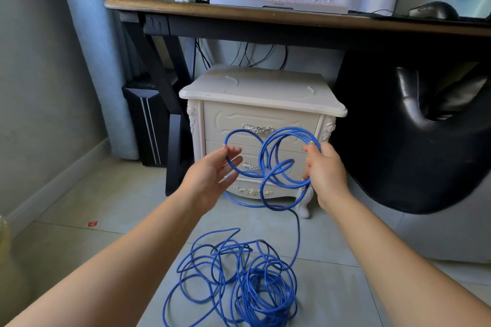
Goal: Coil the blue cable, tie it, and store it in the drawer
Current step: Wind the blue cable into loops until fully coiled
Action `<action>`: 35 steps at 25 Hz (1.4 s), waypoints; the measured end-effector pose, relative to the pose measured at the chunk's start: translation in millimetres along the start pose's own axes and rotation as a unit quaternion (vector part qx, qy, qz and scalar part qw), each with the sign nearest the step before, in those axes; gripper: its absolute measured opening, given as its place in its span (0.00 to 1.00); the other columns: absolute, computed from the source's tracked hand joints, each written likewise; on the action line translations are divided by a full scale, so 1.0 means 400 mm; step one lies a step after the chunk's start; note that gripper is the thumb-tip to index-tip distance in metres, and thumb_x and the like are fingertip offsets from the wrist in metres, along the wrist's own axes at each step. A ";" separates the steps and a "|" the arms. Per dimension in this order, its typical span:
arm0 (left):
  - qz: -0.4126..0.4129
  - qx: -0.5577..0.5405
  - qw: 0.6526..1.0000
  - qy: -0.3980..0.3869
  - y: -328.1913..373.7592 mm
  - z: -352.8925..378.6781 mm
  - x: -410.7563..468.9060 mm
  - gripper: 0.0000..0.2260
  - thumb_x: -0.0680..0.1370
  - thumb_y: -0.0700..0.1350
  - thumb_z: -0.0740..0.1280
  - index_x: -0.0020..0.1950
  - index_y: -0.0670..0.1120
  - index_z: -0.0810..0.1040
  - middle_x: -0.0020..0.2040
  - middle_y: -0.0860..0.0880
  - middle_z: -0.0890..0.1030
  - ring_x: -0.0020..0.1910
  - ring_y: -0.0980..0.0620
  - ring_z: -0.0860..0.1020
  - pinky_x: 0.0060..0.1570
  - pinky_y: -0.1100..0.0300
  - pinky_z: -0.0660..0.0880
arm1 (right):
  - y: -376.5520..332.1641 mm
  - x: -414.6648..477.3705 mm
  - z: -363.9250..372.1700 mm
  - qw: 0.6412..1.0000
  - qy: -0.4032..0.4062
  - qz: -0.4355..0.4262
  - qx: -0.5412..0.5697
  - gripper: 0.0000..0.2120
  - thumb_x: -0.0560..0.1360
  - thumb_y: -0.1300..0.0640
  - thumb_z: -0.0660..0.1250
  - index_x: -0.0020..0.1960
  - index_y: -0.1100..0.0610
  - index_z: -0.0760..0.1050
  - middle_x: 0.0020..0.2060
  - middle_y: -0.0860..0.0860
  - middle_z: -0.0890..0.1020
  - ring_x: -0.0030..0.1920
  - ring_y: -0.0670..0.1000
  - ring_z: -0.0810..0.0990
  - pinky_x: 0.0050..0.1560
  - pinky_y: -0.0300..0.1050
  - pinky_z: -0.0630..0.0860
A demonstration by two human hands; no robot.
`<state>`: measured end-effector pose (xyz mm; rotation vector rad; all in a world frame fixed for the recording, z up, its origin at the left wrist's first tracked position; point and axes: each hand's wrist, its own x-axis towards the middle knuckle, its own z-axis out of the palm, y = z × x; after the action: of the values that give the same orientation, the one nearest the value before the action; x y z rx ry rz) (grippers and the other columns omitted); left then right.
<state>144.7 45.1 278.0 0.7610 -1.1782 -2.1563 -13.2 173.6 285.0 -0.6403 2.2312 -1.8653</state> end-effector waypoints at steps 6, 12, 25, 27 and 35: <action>0.124 0.201 0.969 -0.067 0.024 0.002 -0.019 0.11 0.81 0.50 0.63 0.55 0.50 0.84 0.57 0.57 0.84 0.63 0.58 0.77 0.65 0.56 0.69 | -0.018 -0.043 0.028 0.979 -0.200 0.007 -0.037 0.10 0.83 0.55 0.56 0.51 0.58 0.75 0.34 0.46 0.70 0.29 0.49 0.66 0.32 0.43 0.67; 0.108 0.214 0.959 -0.154 0.039 -0.036 -0.020 0.07 0.80 0.47 0.64 0.46 0.49 0.80 0.61 0.55 0.82 0.67 0.55 0.75 0.74 0.47 0.61 | -0.015 -0.031 0.041 0.986 -0.139 0.077 0.056 0.12 0.83 0.56 0.57 0.44 0.56 0.74 0.32 0.50 0.73 0.21 0.48 0.66 0.29 0.43 0.65; 0.150 0.359 0.895 -0.219 0.065 -0.021 -0.056 0.09 0.73 0.56 0.69 0.51 0.60 0.86 0.78 0.59 0.58 0.70 0.74 0.60 0.70 0.61 0.60 | -0.017 -0.047 0.048 0.942 -0.238 0.121 0.205 0.09 0.83 0.57 0.58 0.51 0.60 0.75 0.23 0.46 0.64 0.21 0.44 0.62 0.28 0.39 0.67; 0.157 0.372 0.892 -0.206 0.059 -0.033 -0.047 0.10 0.71 0.56 0.70 0.51 0.59 0.86 0.77 0.58 0.60 0.73 0.68 0.60 0.71 0.58 0.60 | -0.028 -0.059 0.045 0.920 -0.304 0.103 0.226 0.09 0.82 0.58 0.57 0.54 0.60 0.75 0.24 0.44 0.67 0.22 0.43 0.61 0.32 0.40 0.66; 0.200 0.429 0.879 -0.057 0.045 -0.004 -0.044 0.11 0.82 0.43 0.63 0.60 0.51 0.82 0.37 0.52 0.77 0.31 0.57 0.73 0.32 0.73 0.69 | -0.057 -0.072 0.069 0.906 -0.302 0.114 0.273 0.12 0.82 0.49 0.58 0.61 0.41 0.77 0.37 0.50 0.76 0.37 0.46 0.73 0.45 0.45 0.72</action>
<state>161.3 48.3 296.4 0.6399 -2.1778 -1.2971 28.0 158.1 297.0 -0.6877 1.2632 -1.7356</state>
